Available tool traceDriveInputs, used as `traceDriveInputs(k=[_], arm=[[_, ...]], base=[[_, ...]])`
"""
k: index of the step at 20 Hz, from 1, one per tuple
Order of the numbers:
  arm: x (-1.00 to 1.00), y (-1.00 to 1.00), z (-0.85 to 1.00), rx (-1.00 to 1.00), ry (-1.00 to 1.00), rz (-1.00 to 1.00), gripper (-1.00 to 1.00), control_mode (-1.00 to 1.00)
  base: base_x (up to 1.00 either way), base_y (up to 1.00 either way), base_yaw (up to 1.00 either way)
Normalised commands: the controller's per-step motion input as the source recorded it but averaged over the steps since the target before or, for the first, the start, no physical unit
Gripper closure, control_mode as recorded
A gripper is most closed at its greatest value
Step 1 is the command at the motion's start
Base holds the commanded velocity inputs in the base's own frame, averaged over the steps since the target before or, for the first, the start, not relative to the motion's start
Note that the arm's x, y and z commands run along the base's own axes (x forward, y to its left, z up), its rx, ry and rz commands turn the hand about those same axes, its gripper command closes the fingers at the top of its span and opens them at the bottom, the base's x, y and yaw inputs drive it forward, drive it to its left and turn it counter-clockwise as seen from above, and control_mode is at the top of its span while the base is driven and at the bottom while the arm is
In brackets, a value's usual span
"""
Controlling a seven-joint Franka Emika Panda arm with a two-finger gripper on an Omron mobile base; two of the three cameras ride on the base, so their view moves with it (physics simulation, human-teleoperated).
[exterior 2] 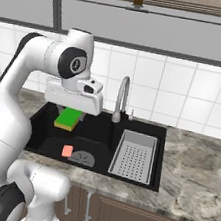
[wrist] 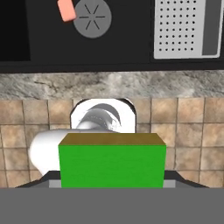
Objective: Pick up the sponge and bar soap from the sink, and place them back in the cabinet, and close the cabinet door.
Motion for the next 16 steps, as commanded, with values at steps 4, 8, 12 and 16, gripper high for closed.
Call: traceDriveInputs(k=[4, 8, 12, 16], arm=[[-0.02, 0.0, 0.01, 0.0, 0.0, 0.03, 1.0, 1.0], [0.0, 0.0, 0.0, 0.0, 0.0, 0.0, 1.0, 1.0], [0.0, 0.0, 0.0, 0.0, 0.0, 0.0, 1.0, 1.0], [0.0, 0.0, 0.0, 0.0, 0.0, 0.0, 1.0, 1.0]], base=[[-0.03, 0.0, 0.01], [-0.15, 0.0, 0.0], [-0.32, -0.01, -0.04], [-0.41, -0.02, -0.14]])
